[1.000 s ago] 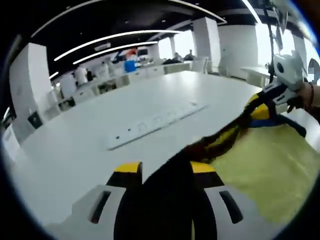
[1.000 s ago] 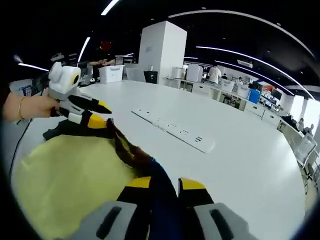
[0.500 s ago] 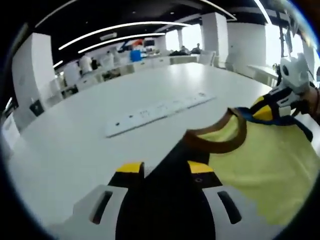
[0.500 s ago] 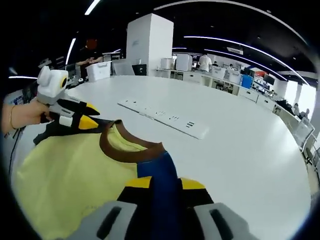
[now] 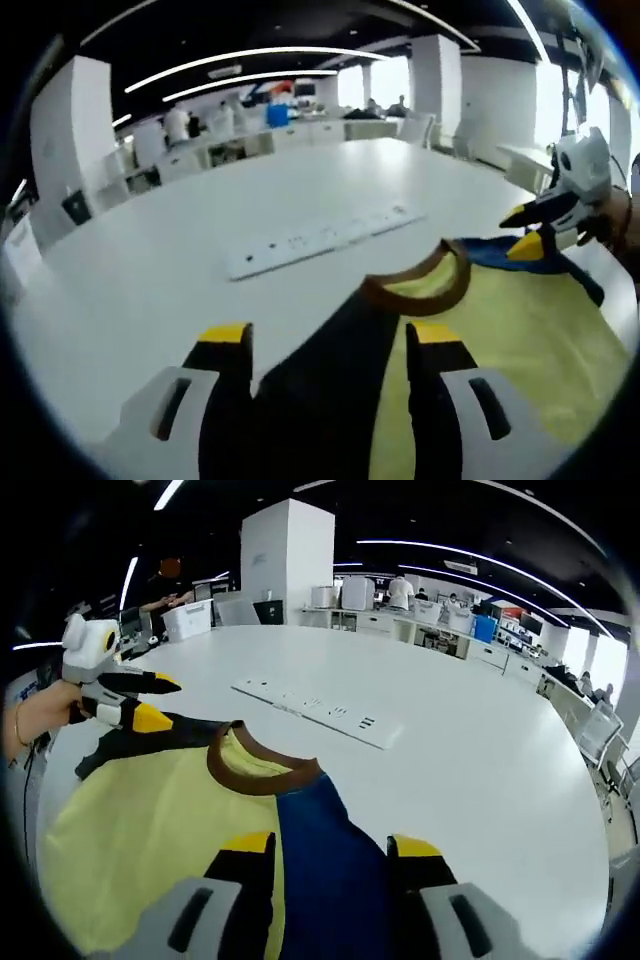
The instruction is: Fold the garment on the visible template until the final outline fits inside the template.
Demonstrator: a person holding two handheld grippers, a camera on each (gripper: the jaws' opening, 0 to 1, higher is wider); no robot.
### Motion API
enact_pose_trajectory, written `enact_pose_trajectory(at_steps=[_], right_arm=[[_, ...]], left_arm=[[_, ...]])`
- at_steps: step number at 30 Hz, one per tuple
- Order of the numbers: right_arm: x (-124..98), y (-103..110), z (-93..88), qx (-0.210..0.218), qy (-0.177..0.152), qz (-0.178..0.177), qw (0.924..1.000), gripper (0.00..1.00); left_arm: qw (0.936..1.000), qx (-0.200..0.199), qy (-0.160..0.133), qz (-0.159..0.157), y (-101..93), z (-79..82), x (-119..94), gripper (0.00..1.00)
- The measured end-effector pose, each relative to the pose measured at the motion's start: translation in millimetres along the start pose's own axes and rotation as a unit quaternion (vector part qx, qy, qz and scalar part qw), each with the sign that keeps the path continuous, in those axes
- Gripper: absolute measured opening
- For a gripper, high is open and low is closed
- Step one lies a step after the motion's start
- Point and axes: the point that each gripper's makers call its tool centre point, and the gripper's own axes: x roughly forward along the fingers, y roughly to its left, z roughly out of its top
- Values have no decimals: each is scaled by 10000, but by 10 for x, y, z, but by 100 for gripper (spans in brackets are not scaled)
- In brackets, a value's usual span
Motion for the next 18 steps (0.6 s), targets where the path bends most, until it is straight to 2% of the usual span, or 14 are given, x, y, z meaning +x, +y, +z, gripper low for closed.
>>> enact_pose_trajectory(at_steps=[6,14,18], right_arm=[[-258,-48,-77,149,274,-160,9994,48],[-580,-55,-165,409,341,-189,9984,53],[-743,-71,-276,588,455,-242,9969,55]], left_arm=[[10000,0,27,83,1,2,-237,73],[10000,-50,11,27,-75,-29,-514,90],[10000,41,-60,-11,-122,-14,-655,97]])
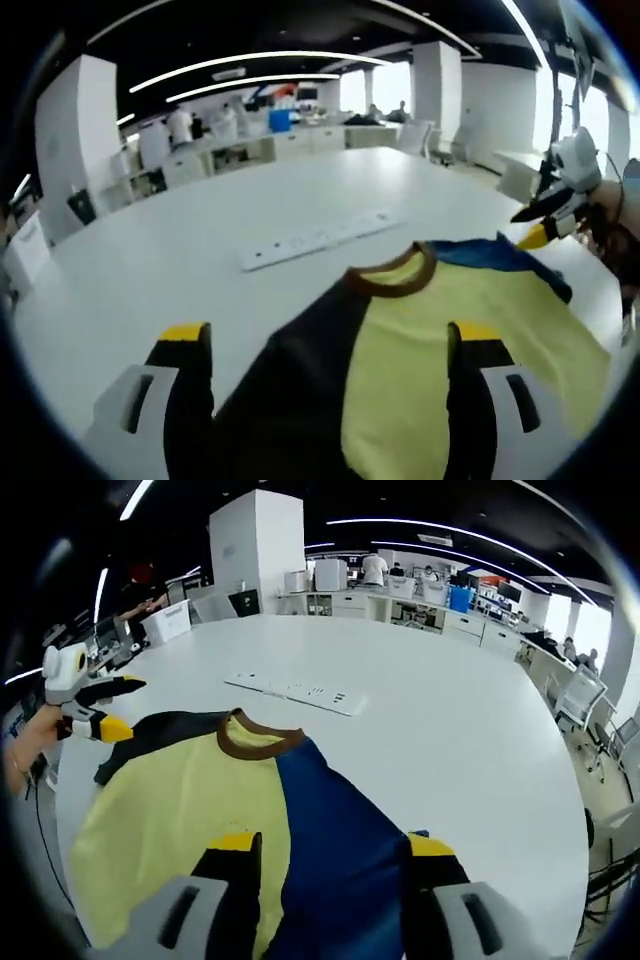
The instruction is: Fold the garment on the visible template until the final outline fits inside the template.
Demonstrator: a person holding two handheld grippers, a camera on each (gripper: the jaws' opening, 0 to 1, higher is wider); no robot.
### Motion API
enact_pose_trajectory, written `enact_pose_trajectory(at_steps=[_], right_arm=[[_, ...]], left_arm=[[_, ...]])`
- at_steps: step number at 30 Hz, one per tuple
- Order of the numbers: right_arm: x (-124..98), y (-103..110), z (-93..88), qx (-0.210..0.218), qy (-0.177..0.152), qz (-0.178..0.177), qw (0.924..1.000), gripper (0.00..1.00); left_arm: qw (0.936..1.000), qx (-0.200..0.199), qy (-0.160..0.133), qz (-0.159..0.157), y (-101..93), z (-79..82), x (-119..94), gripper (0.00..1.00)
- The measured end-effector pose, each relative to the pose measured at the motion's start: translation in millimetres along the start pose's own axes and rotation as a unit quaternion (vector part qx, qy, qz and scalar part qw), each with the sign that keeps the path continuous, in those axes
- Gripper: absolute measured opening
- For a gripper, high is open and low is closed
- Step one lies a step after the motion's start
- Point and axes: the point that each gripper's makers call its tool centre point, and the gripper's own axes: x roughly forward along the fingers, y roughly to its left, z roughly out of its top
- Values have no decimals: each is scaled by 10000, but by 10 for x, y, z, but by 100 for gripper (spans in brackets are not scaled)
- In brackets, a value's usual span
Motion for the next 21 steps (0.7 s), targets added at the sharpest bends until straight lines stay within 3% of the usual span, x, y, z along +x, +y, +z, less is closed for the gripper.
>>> enact_pose_trajectory(at_steps=[16,21], right_arm=[[-450,-68,-436,253,136,-167,9994,56],[-542,-79,-658,468,213,-220,9984,56]], left_arm=[[9996,-39,-28,-283,-201,-42,-432,99],[9996,26,0,-295,-238,-86,-556,99]])
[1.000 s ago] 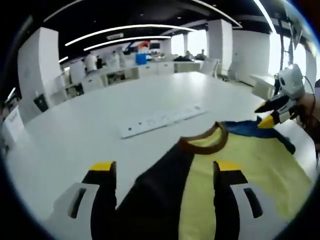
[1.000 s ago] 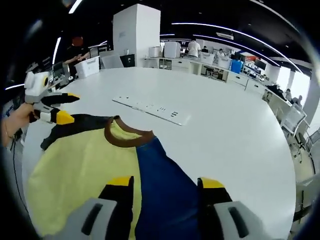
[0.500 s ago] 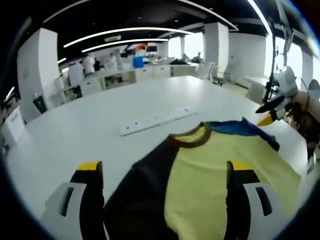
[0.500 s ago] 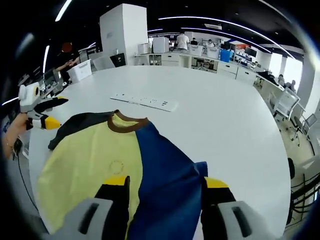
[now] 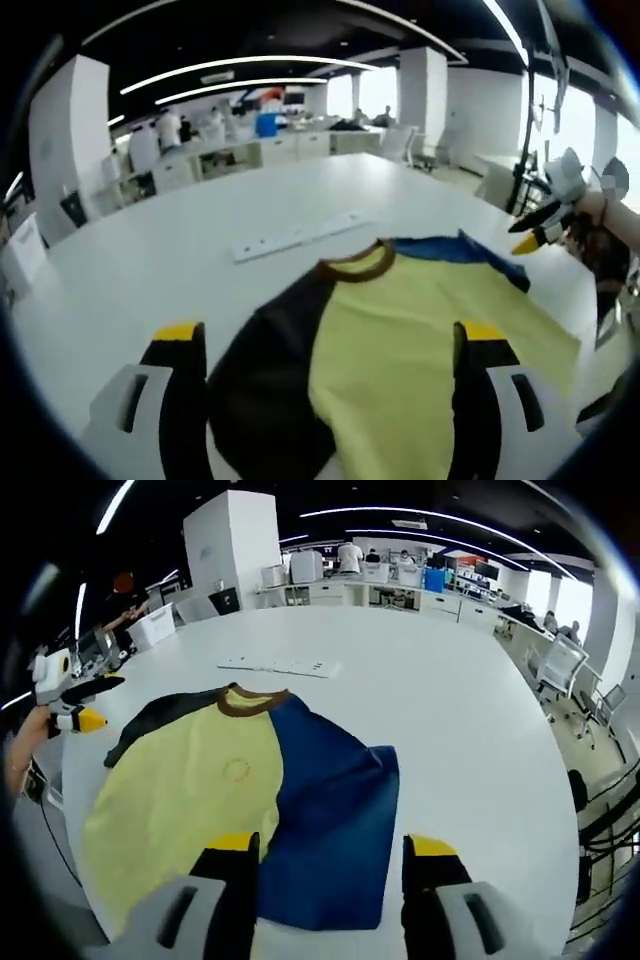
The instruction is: Fold the garment on the visible template until the final outline fits inside the template.
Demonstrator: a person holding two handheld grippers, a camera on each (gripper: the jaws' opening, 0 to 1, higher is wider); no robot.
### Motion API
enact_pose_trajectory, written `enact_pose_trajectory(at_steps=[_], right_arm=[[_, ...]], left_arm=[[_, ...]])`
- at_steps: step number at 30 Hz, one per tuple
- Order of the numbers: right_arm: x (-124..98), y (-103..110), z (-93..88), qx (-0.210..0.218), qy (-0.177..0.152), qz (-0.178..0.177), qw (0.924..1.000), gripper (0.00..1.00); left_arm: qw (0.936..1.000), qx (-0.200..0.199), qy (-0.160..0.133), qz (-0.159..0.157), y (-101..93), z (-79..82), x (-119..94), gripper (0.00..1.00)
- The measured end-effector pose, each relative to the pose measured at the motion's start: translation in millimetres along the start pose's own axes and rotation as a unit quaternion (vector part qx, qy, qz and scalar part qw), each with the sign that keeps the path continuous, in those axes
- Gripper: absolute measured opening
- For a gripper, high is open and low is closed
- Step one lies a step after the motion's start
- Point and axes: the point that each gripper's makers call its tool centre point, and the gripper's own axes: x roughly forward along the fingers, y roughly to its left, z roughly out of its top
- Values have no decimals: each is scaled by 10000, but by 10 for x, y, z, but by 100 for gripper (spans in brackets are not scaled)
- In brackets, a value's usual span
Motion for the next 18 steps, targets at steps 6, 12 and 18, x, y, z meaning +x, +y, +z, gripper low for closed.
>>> enact_pose_trajectory(at_steps=[6,12,18], right_arm=[[-71,-35,-216,217,121,-93,9996,55],[-92,-114,-423,314,336,-432,9980,53],[-111,-200,-627,668,545,-778,9932,48]], left_arm=[[10000,12,-25,-71,-89,-9,-131,99],[9998,-63,-147,-123,-126,27,-196,99],[9998,1,-194,-70,-103,28,-254,99]])
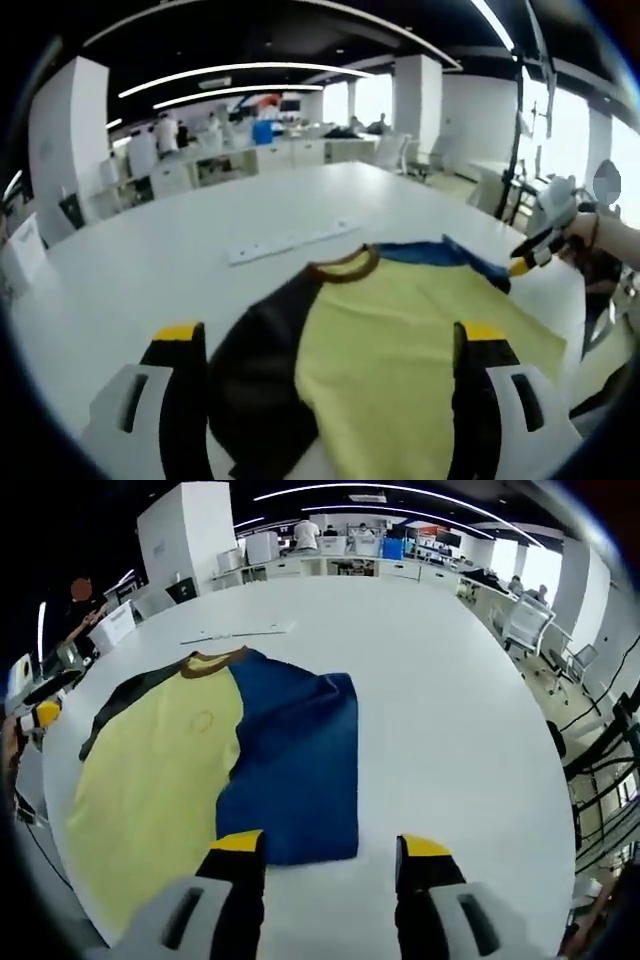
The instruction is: Fold the garment on the visible template until the final outline fits inside the template.
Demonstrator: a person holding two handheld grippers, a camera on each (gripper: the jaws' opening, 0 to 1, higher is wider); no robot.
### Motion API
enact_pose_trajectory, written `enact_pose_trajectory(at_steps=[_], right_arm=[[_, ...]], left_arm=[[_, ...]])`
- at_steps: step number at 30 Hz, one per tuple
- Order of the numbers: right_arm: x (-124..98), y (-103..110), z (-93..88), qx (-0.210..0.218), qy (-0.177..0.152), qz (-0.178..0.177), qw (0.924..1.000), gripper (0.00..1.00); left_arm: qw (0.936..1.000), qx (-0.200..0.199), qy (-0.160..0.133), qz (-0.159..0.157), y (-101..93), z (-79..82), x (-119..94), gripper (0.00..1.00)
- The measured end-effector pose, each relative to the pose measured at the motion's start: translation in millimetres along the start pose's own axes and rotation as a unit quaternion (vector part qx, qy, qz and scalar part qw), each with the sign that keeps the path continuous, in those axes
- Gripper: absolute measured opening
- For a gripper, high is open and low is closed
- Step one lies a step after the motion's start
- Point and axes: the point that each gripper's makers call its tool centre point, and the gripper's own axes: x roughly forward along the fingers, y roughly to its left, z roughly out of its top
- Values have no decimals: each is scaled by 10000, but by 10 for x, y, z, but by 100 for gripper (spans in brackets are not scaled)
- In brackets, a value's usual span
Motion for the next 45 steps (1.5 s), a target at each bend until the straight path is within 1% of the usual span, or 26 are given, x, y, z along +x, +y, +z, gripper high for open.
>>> enact_pose_trajectory(at_steps=[2,5,6,7,10,13,14,15,18,19,20,21,22,23,25,28,29,34,37,41,45], right_arm=[[5,19,-30,329,-29,18,9995,45],[9,35,-45,491,-52,27,9988,42],[11,35,-49,461,-46,24,9989,40],[13,31,-64,495,-23,-26,9988,37],[16,18,-96,578,41,-144,9982,34],[17,17,-125,890,78,-257,9957,25],[27,7,-136,902,106,-287,9954,23],[39,3,-145,1078,107,-339,9935,22],[71,28,-167,1363,138,-348,9900,20],[82,32,-176,1399,160,-351,9894,19],[84,-15,-139,1391,47,-490,9891,16],[92,6,-155,1435,100,-462,9885,14],[84,-2,-154,1526,98,-518,9869,12],[93,-16,-143,1521,71,-550,9868,10],[109,-18,-133,1481,63,-594,9872,2],[96,-10,-99,1567,26,-597,9858,0],[97,0,-87,1712,0,-584,9835,0],[75,-40,-73,1757,13,-550,9829,0],[33,-177,-55,1630,-10,-665,9844,0],[-13,-362,-31,1600,-26,-752,9842,0],[-49,-520,-15,1521,-21,-875,9845,0]], left_arm=[[10000,56,31,45,12,-16,-16,99],[9999,70,56,50,9,-40,-31,99],[9999,62,67,46,8,-49,-35,99],[10000,45,66,50,7,-60,-44,99],[9999,19,87,65,7,-86,-59,99],[9999,39,65,114,5,-113,-78,98],[9999,36,73,112,-1,-120,-82,98],[9999,36,86,103,-16,-128,-90,98],[9998,82,124,110,-35,-138,-116,98],[9998,100,125,119,-32,-135,-124,98],[9998,114,121,125,-29,-133,-135,98],[9998,108,126,126,-27,-133,-143,98],[9998,97,121,113,-31,-133,-160,98],[9998,83,114,106,-35,-132,-170,98],[9999,56,108,113,-41,-136,-196,98],[9998,51,99,145,-32,-143,-230,96],[9998,67,85,178,-18,-141,-245,95],[9993,207,106,280,31,-133,-299,95],[9994,223,61,265,33,-103,-326,95],[9995,137,-24,285,31,-69,-352,96],[9995,116,-37,285,9,-62,-371,97]])
